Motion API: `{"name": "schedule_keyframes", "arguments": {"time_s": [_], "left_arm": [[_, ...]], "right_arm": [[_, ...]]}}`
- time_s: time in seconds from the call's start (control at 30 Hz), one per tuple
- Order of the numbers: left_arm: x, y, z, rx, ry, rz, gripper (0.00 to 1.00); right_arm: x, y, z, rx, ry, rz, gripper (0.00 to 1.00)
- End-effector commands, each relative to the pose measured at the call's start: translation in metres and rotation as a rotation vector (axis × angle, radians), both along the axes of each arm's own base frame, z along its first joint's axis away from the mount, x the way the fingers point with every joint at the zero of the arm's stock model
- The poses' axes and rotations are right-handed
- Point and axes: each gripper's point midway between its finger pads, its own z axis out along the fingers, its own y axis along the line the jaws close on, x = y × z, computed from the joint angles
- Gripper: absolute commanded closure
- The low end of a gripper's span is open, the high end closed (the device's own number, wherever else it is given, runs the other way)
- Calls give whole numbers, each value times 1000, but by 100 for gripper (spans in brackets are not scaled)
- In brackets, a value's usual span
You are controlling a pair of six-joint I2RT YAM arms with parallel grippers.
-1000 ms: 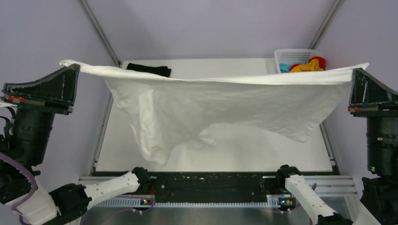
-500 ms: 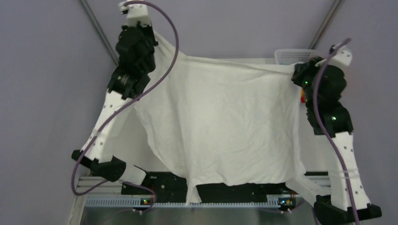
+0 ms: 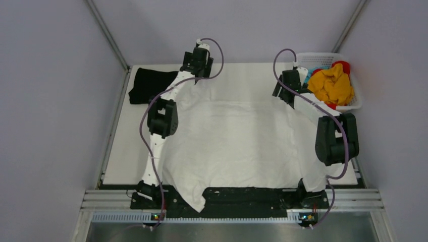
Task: Fold and stack the t-shirts
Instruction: Flatten out the tshirt
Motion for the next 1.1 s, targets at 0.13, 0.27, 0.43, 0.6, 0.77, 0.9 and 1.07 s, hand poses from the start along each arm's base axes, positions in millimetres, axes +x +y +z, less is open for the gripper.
{"name": "schedule_keyframes", "arguments": {"time_s": [0.13, 0.27, 0.43, 0.6, 0.77, 0.9, 1.07], "left_arm": [[-21, 11, 83, -151, -151, 56, 1], [-70, 13, 73, -269, -16, 122, 1], [-150, 4, 14, -407, 230, 122, 4], [-200, 5, -47, -470, 377, 171, 3], [-206, 17, -88, -406, 477, 262, 3], [-194, 9, -119, -461, 572, 262, 3], [-163, 6, -139, -463, 609, 269, 3]], "right_arm": [[26, 14, 47, 77, -173, 54, 1], [-11, 27, 22, 173, -108, 89, 1], [-57, 39, -28, 244, 45, 138, 1], [-79, 44, -68, 253, 151, 159, 1], [-74, 45, -89, 250, 196, 154, 2], [-63, 44, -101, 241, 213, 130, 2], [-38, 35, -114, 221, 241, 93, 1]]}}
